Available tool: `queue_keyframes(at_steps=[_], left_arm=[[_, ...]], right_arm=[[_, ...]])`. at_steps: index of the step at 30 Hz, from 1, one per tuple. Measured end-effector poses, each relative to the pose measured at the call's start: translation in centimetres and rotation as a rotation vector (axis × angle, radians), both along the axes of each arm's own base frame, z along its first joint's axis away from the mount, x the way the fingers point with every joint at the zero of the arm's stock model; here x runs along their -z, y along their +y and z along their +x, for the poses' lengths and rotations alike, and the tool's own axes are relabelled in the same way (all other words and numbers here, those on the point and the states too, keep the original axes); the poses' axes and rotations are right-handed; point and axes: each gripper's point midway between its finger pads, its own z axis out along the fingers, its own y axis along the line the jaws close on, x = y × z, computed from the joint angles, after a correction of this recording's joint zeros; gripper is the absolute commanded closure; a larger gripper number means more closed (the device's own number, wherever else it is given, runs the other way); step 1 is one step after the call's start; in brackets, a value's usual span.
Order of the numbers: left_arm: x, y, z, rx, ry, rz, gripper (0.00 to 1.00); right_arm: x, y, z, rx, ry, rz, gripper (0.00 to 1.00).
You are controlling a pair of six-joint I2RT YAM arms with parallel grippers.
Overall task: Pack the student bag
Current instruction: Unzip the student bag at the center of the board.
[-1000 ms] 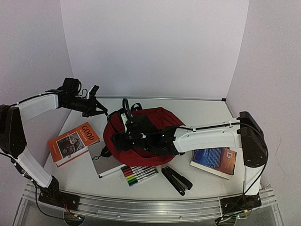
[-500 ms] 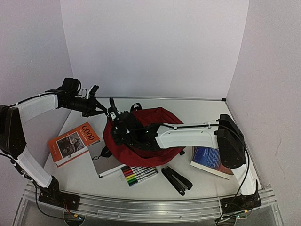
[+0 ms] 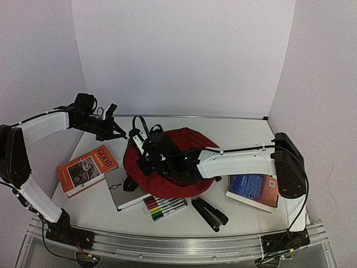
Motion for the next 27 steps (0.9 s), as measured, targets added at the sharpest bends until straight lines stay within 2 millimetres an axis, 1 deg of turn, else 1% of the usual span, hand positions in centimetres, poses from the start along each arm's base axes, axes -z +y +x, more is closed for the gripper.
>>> queue_keyframes(at_steps=[2, 5, 9, 13, 16, 22, 27], left_arm=[[0.0, -0.1, -0.1, 0.004, 0.004, -0.002, 1.00], [-0.2, -0.3, -0.2, 0.016, 0.003, -0.017, 1.00], [-0.4, -0.5, 0.1, 0.023, -0.001, -0.036, 1.00], [-0.4, -1.0, 0.9, 0.027, 0.016, -0.064, 1.00], [-0.1, -1.4, 1.6, 0.028, 0.045, -0.083, 1.00], [1.2, -2.1, 2.6, 0.023, 0.116, -0.098, 1.00], [2.2, -3.0, 3.3, 0.028, 0.180, -0.119, 1.00]], right_arm=[[-1.1, -0.5, -0.8, -0.022, -0.008, 0.008, 1.00], [-2.2, -1.0, -2.0, -0.052, -0.007, 0.018, 1.00], [-2.7, -1.1, -3.6, -0.091, 0.002, 0.024, 1.00], [-2.7, -1.3, -5.0, -0.120, 0.012, 0.023, 1.00], [-3.0, -1.8, -5.5, -0.126, 0.018, 0.029, 1.00], [-4.8, -3.4, -5.9, -0.109, 0.031, 0.078, 1.00], [-5.3, -4.4, -6.2, -0.099, 0.045, 0.114, 1.00]])
